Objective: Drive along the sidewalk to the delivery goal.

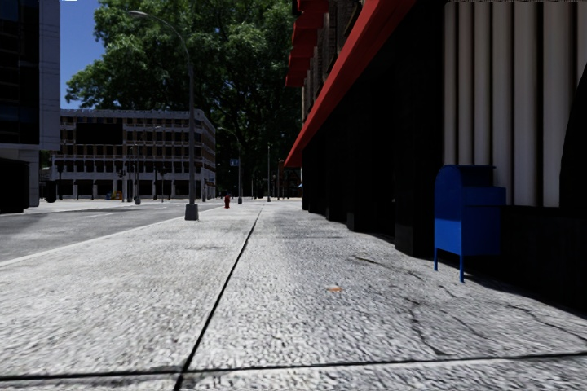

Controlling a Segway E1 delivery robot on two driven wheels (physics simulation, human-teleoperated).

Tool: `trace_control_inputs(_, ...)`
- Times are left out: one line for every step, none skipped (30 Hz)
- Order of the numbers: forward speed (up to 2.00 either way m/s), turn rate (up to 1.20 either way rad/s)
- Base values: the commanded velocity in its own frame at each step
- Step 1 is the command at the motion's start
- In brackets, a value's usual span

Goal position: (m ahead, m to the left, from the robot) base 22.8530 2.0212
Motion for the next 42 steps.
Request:
trace_control_inputs(1.97, 0.23)
trace_control_inputs(1.97, 0.24)
trace_control_inputs(1.97, 0.25)
trace_control_inputs(1.97, 0.25)
trace_control_inputs(1.97, 0.25)
trace_control_inputs(1.97, 0.26)
trace_control_inputs(1.97, 0.26)
trace_control_inputs(1.97, 0.26)
trace_control_inputs(1.97, 0.26)
trace_control_inputs(1.97, 0.26)
trace_control_inputs(1.98, 0.26)
trace_control_inputs(1.98, 0.26)
trace_control_inputs(1.98, 0.26)
trace_control_inputs(1.98, 0.26)
trace_control_inputs(1.98, 0.26)
trace_control_inputs(1.98, 0.26)
trace_control_inputs(1.98, 0.26)
trace_control_inputs(1.98, 0.26)
trace_control_inputs(1.98, 0.26)
trace_control_inputs(1.98, 0.26)
trace_control_inputs(1.98, 0.26)
trace_control_inputs(1.98, 0.26)
trace_control_inputs(1.98, 0.26)
trace_control_inputs(1.98, 0.26)
trace_control_inputs(1.98, 0.26)
trace_control_inputs(1.98, 0.26)
trace_control_inputs(1.98, 0.04)
trace_control_inputs(1.98, 0.00)
trace_control_inputs(1.98, 0.00)
trace_control_inputs(1.98, 0.00)
trace_control_inputs(1.99, 0.00)
trace_control_inputs(1.99, 0.00)
trace_control_inputs(1.99, 0.00)
trace_control_inputs(1.99, 0.00)
trace_control_inputs(1.99, 0.00)
trace_control_inputs(1.99, 0.00)
trace_control_inputs(1.99, 0.00)
trace_control_inputs(1.99, 0.00)
trace_control_inputs(1.99, 0.00)
trace_control_inputs(1.99, 0.00)
trace_control_inputs(1.99, 0.00)
trace_control_inputs(1.99, 0.00)
